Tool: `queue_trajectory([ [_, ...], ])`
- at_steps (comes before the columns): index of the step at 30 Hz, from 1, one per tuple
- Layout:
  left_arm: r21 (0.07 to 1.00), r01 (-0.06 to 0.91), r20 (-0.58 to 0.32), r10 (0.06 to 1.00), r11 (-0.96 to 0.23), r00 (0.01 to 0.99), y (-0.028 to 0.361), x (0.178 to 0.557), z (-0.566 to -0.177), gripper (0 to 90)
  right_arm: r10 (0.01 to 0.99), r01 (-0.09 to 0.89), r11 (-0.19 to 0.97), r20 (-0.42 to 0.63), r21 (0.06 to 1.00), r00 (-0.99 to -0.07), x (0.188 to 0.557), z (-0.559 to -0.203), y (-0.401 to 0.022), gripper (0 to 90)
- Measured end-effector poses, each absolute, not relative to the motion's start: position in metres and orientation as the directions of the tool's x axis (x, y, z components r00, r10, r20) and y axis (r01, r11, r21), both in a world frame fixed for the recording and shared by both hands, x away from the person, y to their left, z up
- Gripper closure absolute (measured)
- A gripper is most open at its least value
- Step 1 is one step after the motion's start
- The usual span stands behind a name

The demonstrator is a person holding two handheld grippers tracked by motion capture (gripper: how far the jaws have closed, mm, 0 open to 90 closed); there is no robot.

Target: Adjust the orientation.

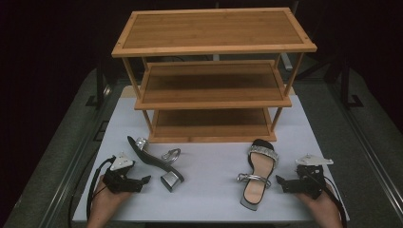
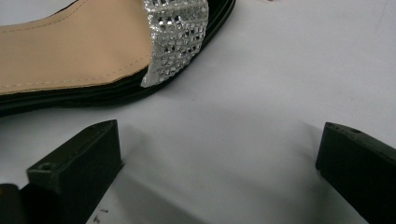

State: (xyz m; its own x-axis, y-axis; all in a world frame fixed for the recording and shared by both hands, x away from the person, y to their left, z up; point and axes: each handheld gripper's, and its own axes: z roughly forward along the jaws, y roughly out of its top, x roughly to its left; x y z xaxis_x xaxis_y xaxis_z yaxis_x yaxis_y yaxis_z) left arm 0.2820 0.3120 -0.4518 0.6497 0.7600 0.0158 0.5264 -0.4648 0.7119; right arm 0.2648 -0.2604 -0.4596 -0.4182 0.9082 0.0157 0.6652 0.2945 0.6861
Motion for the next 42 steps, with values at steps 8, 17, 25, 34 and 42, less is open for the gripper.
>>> queue_trajectory([
  [8,0.696,0.552,0.017,0.779,-0.459,0.627,0.310,0.278,-0.448,15.6,0.908,0.664,0.295,0.015,0.687,-0.419,0.265,-0.460,-0.261,0.0],
  [17,0.709,0.571,-0.068,0.765,-0.415,0.640,0.320,0.265,-0.422,54.2,0.908,0.663,0.295,0.014,0.687,-0.419,0.265,-0.460,-0.260,0.0],
  [25,0.737,0.549,-0.097,0.743,-0.394,0.662,0.323,0.268,-0.390,89.9,0.908,0.664,0.296,0.014,0.687,-0.420,0.265,-0.460,-0.261,0.0],
  [34,0.781,0.496,-0.076,0.730,-0.380,0.679,0.313,0.293,-0.357,89.9,0.907,0.663,0.297,0.013,0.687,-0.420,0.265,-0.460,-0.261,0.0],
  [42,0.788,0.486,-0.015,0.778,-0.378,0.629,0.306,0.319,-0.350,56.7,0.907,0.663,0.297,0.013,0.687,-0.420,0.265,-0.460,-0.261,0.0],
])
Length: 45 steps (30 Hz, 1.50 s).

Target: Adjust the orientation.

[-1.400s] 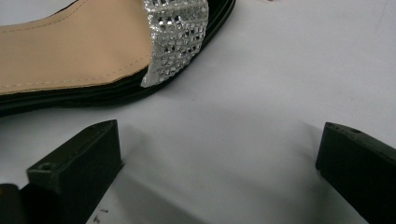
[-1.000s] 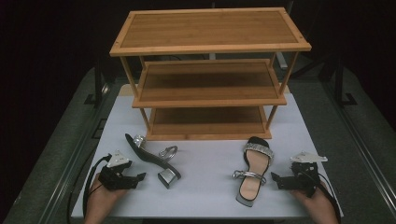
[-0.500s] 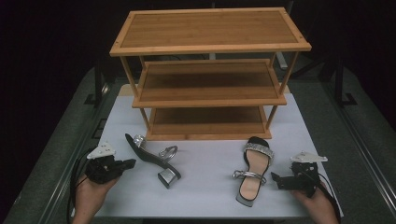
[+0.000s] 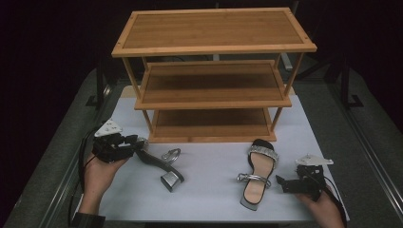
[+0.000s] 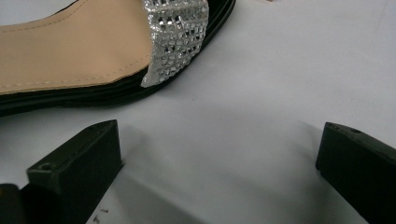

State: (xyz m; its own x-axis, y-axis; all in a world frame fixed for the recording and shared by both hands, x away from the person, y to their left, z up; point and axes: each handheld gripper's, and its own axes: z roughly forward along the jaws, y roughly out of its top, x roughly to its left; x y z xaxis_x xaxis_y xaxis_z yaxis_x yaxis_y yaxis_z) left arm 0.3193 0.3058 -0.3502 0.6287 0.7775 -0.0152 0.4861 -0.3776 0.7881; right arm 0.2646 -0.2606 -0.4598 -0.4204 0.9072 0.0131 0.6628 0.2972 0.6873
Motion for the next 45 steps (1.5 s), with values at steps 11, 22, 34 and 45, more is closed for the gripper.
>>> queue_trajectory([
  [11,0.729,0.529,0.037,0.797,-0.434,0.603,0.290,0.349,-0.371,44.8,0.907,0.662,0.296,0.014,0.688,-0.420,0.265,-0.460,-0.261,0.0],
  [22,0.722,0.527,0.052,0.795,-0.448,0.605,0.290,0.349,-0.377,52.2,0.907,0.663,0.296,0.015,0.688,-0.420,0.265,-0.460,-0.261,0.0],
  [34,0.729,0.522,0.038,0.787,-0.444,0.616,0.307,0.333,-0.374,57.3,0.907,0.663,0.296,0.015,0.687,-0.421,0.265,-0.460,-0.261,0.0],
  [45,0.725,0.551,-0.011,0.792,-0.415,0.611,0.342,0.304,-0.384,59.3,0.907,0.663,0.296,0.015,0.687,-0.420,0.265,-0.460,-0.261,0.0],
])
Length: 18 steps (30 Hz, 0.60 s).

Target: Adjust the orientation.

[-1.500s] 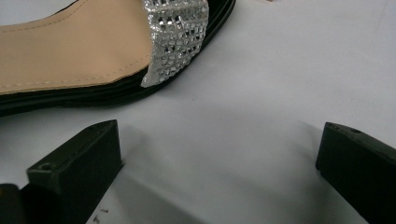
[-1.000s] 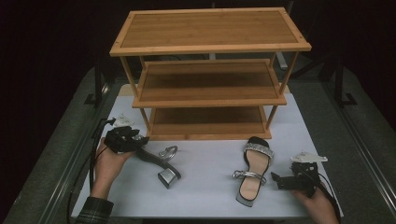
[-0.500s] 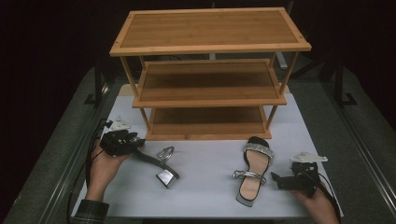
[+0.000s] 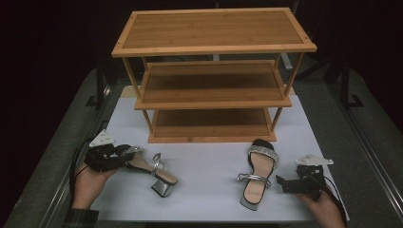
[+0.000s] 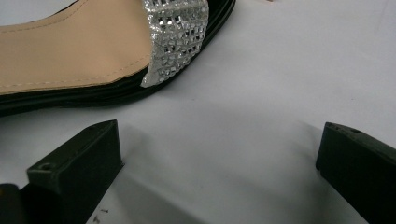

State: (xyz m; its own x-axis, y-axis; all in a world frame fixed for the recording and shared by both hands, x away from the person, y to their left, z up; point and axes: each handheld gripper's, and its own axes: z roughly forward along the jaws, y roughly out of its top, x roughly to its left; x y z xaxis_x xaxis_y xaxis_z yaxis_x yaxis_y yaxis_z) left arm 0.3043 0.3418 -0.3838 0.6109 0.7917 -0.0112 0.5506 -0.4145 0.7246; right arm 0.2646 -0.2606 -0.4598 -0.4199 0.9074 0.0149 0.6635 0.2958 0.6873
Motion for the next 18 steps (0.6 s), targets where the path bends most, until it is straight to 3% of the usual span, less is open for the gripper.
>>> queue_trajectory([
  [13,0.692,0.607,-0.060,0.808,-0.390,0.587,0.367,0.285,-0.413,60.4,0.907,0.663,0.296,0.014,0.687,-0.420,0.265,-0.460,-0.261,0.0],
  [18,0.686,0.614,-0.023,0.832,-0.390,0.554,0.370,0.275,-0.415,54.7,0.908,0.664,0.294,0.017,0.688,-0.419,0.265,-0.460,-0.261,0.0],
])
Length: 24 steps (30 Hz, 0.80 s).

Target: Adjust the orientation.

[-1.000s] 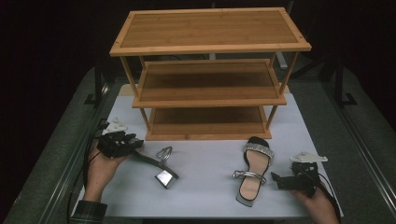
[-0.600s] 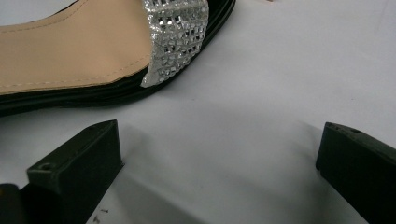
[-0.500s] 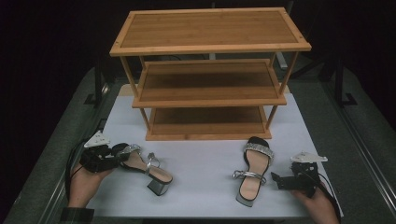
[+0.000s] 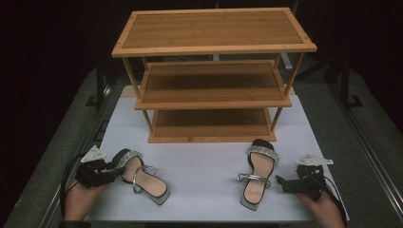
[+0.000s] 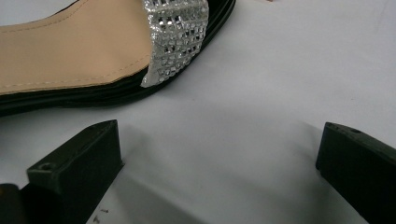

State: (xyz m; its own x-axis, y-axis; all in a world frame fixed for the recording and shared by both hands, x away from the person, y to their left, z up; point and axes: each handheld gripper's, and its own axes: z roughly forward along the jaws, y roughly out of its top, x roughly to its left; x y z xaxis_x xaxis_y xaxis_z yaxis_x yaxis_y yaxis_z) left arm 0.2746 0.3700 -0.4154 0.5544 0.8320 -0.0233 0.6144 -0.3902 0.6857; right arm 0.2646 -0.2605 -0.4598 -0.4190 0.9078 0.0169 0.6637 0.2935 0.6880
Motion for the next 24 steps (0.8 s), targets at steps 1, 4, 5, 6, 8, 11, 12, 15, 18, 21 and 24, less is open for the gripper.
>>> queue_trajectory([
  [1,0.695,0.613,-0.033,0.835,-0.376,0.550,0.373,0.271,-0.415,54.7,0.908,0.664,0.294,0.017,0.688,-0.419,0.265,-0.460,-0.261,0.0],
  [4,0.708,0.609,-0.032,0.844,-0.358,0.535,0.377,0.256,-0.416,53.4,0.908,0.664,0.295,0.016,0.688,-0.419,0.265,-0.460,-0.261,0.0],
  [5,0.712,0.608,-0.035,0.848,-0.350,0.529,0.377,0.249,-0.416,52.8,0.908,0.663,0.295,0.015,0.688,-0.419,0.265,-0.460,-0.261,0.0],
  [6,0.712,0.608,-0.035,0.848,-0.350,0.529,0.377,0.249,-0.416,52.8,0.908,0.663,0.295,0.015,0.688,-0.419,0.265,-0.460,-0.261,0.0],
  [8,0.718,0.607,-0.037,0.852,-0.341,0.522,0.376,0.244,-0.418,52.4,0.908,0.663,0.295,0.015,0.688,-0.419,0.265,-0.460,-0.261,0.0],
  [11,0.734,0.610,-0.042,0.876,-0.300,0.481,0.372,0.246,-0.422,51.8,0.908,0.664,0.295,0.015,0.687,-0.419,0.265,-0.460,-0.261,0.0],
  [12,0.734,0.610,-0.042,0.876,-0.300,0.481,0.372,0.246,-0.422,52.4,0.908,0.664,0.295,0.015,0.687,-0.419,0.265,-0.460,-0.261,0.0],
  [15,0.732,0.607,-0.016,0.882,-0.310,0.470,0.371,0.249,-0.421,60.0,0.908,0.664,0.295,0.015,0.687,-0.419,0.265,-0.460,-0.261,0.0],
  [18,0.737,0.604,-0.020,0.883,-0.304,0.469,0.372,0.250,-0.419,64.0,0.908,0.663,0.295,0.016,0.688,-0.419,0.265,-0.460,-0.261,0.0],
  [21,0.733,0.606,-0.018,0.881,-0.310,0.473,0.371,0.255,-0.418,65.5,0.908,0.664,0.295,0.016,0.688,-0.419,0.265,-0.460,-0.261,0.0],
  [24,0.723,0.610,-0.011,0.878,-0.323,0.478,0.372,0.266,-0.416,67.0,0.908,0.664,0.295,0.016,0.687,-0.419,0.265,-0.460,-0.261,0.0],
])
